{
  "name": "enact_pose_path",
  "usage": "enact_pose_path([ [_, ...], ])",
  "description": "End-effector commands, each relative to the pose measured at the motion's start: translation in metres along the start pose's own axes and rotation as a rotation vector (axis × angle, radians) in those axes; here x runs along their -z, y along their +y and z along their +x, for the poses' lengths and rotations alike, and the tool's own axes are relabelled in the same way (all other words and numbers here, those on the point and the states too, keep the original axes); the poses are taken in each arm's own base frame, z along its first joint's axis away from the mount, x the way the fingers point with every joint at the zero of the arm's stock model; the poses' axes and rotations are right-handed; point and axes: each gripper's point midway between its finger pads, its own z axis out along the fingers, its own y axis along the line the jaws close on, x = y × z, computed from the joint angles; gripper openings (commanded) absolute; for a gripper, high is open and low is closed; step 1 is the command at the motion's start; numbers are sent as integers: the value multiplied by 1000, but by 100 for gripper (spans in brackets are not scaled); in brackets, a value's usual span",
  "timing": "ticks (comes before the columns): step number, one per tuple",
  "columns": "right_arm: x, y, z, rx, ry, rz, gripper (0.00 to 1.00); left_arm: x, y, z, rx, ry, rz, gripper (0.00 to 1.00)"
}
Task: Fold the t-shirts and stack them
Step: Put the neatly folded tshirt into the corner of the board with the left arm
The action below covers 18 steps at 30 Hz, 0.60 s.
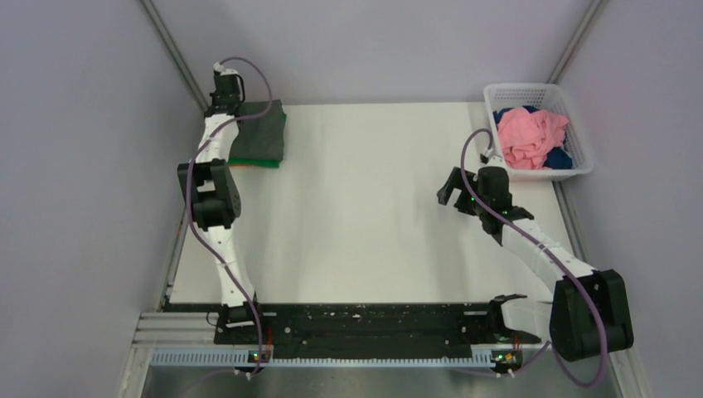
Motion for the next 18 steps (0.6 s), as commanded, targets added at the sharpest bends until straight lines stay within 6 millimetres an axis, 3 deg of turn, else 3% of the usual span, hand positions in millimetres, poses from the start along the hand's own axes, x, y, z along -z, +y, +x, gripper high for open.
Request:
enact_pose_path([
  [1,0,12,-26,1,-54,-32,99,-2,12,-21,78,-72,-7,0],
  [18,-1,12,-24,-1,-49,-31,99,-13,45,-21,95,-70,-97,0],
])
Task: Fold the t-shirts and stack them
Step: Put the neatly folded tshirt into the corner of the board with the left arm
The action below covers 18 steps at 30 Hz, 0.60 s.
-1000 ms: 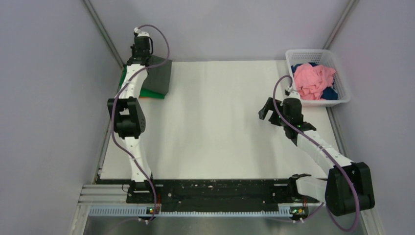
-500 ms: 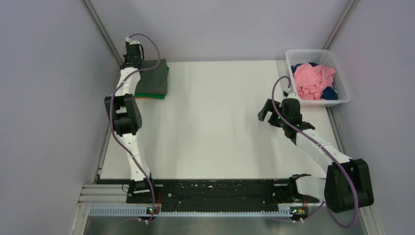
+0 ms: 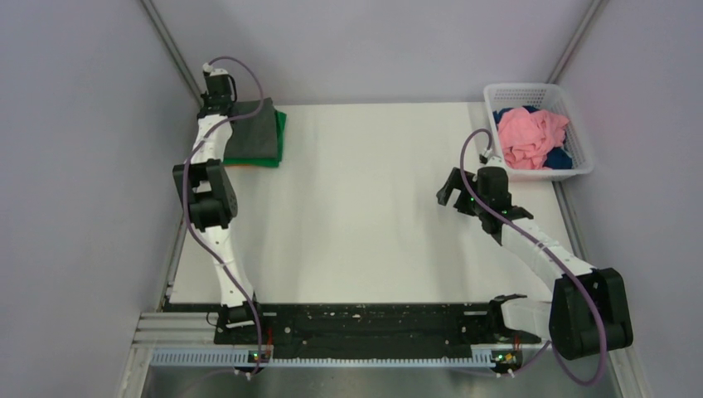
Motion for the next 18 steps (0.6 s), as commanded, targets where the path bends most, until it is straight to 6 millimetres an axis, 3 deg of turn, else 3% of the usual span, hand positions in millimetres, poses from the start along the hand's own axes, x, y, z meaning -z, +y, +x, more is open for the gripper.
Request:
enact_pose_path([
  [1,1,12,-28,0,-63,-30,99,-5,23,-23,27,-62,-75,0],
  [3,1,12,-28,-1,-63,-29,99,-5,27,-22,40,-57,-102,20],
  [4,1,12,-28,0,-62,-28,99,-4,30,-22,51,-56,-119,59],
  [5,1,11,-28,0,-61,-28,99,-2,33,-22,64,-57,-138,91],
  [6,2,12,-28,-1,-62,-29,99,0,36,-24,80,-59,-153,98],
  [12,7,14,-31,-1,-74,-36,99,27,39,-46,172,-116,-103,99],
  [18,17,18,-31,-4,-74,-63,99,63,1,-50,304,-115,134,99],
])
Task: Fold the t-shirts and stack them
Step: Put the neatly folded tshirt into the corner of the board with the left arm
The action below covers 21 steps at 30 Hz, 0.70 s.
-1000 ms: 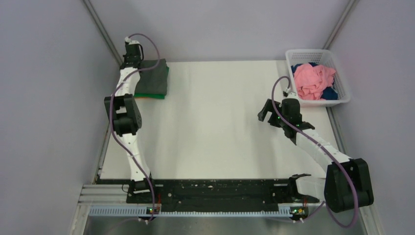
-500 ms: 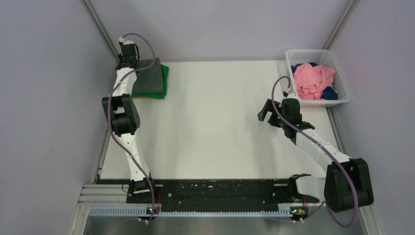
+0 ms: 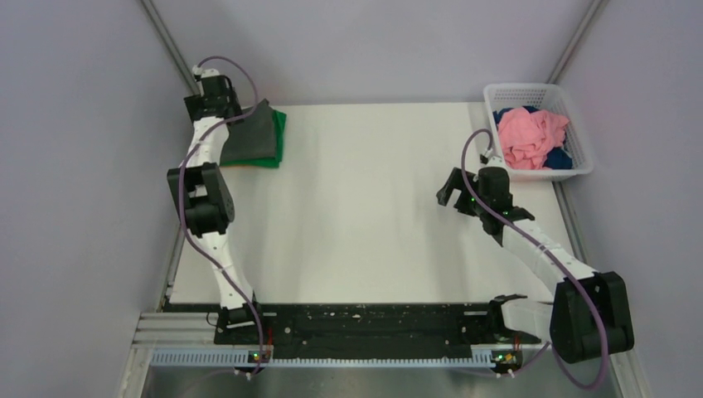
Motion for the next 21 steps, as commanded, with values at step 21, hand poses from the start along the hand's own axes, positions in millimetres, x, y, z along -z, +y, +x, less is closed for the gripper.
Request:
enact_pose_path([
  [21,51,1,-45,6,-194,14,99,76,-160,-73,452,-82,882,99],
])
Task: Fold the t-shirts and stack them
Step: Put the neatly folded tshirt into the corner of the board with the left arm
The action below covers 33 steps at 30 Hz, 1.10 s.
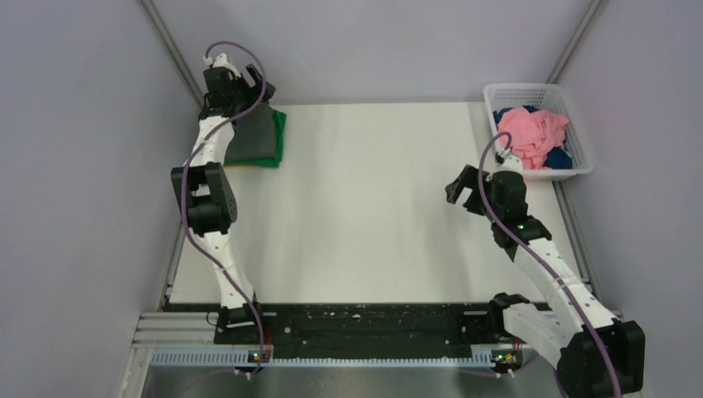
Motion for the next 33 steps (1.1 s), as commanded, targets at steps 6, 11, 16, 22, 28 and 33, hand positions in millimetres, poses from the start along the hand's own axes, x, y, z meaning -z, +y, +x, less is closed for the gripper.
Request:
enact_pose_path([
  [6,-5,-12,-8,17,-31,61,99,-48,-19,7,130,-16,195,99],
  [11,-11,-13,-3,19,-11,64,99,-67,-13,11,134,-27,180,99],
  [16,-15,-13,2,18,7,61,99,-87,-6,27,146,-12,172,99],
  [22,-17,-13,4,16,14,59,99,-104,1,61,96,39,109,99],
  [28,-17,-12,5,15,13,51,99,-116,18,96,127,105,41,99],
  [33,-17,-11,6,18,18,43,99,-119,7,102,122,125,38,99],
])
